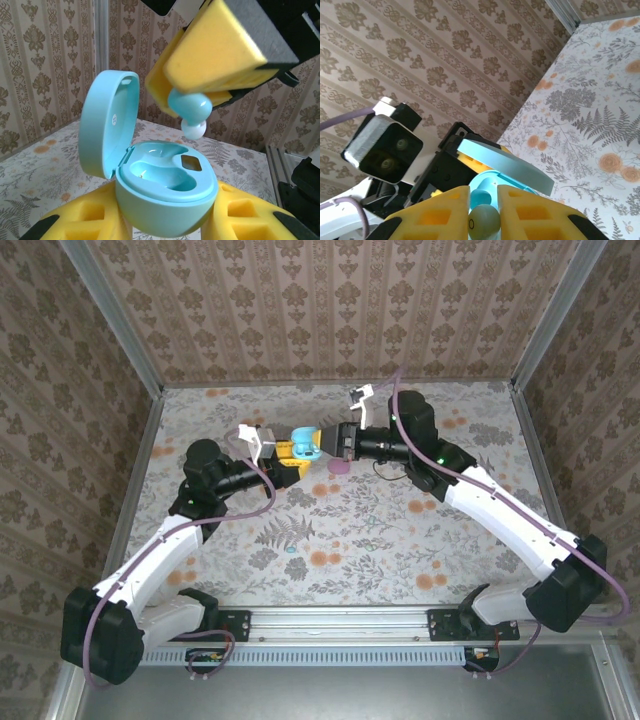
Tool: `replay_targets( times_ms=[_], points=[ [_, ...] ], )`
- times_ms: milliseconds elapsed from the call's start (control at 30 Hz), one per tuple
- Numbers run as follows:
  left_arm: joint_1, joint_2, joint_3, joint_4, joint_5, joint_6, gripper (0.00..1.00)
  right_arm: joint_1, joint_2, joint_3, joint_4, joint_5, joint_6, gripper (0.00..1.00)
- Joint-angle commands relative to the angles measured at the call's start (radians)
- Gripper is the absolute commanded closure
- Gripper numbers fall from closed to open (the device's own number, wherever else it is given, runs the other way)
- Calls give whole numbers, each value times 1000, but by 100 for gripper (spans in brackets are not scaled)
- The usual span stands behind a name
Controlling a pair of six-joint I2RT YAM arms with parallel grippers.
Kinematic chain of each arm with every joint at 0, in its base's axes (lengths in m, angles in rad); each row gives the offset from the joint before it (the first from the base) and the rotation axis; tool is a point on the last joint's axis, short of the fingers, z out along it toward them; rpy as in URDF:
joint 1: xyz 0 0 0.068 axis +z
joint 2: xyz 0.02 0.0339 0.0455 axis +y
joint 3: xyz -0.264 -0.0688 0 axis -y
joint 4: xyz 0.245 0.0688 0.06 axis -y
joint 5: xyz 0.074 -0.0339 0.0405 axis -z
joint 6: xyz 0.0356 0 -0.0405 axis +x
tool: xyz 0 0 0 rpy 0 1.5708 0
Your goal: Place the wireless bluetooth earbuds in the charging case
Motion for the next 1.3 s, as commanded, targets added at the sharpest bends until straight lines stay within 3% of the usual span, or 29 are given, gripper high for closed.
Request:
replay_targets(
  times_ms=[0,900,1267],
  points=[
    [-3,-5,31,46,20,-23,72,11,12,33,-29,42,-45,78],
    [-4,-6,19,111,3,-78,72,29,19,32,-50,129,-81,78],
    [-4,-8,14,111,-3,-73,72,30,-14,36,-57,162,-74,61]
  ],
)
